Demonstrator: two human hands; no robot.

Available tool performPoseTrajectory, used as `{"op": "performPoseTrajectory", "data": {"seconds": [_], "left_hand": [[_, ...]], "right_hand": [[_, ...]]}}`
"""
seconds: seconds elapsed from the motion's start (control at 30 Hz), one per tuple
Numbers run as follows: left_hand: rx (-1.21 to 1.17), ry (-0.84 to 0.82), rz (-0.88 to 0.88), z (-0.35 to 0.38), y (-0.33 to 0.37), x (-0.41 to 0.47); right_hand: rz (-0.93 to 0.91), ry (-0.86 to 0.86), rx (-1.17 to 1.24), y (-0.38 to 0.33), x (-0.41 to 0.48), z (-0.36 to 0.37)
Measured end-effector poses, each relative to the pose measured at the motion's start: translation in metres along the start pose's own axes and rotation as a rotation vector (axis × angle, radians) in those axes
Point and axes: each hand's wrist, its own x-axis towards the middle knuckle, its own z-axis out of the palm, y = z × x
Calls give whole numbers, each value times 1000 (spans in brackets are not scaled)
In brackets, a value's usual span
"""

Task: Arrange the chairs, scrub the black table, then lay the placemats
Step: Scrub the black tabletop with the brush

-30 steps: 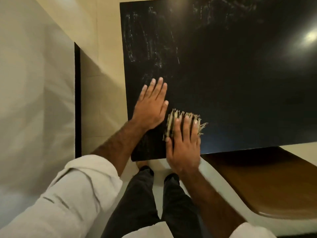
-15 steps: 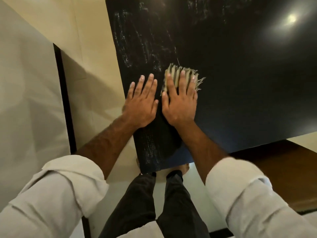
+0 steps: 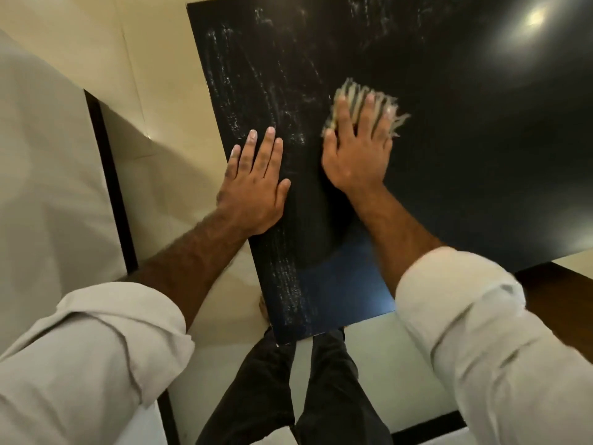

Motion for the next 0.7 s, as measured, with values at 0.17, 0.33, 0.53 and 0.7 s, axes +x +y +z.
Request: {"op": "performPoseTrajectory", "data": {"seconds": [0.17, 0.33, 0.53, 0.7], "left_hand": [[-12, 22, 11, -1, -2, -4], [-28, 16, 9, 2, -2, -1], [-29, 28, 12, 5, -3, 1], [-20, 48, 18, 5, -4, -5]], "right_hand": [[-265, -56, -28, -21, -50, 1], [-211, -119, -54, 38, -108, -6], [108, 61, -40, 14, 0, 8], [-150, 28, -75, -16, -44, 6]]}}
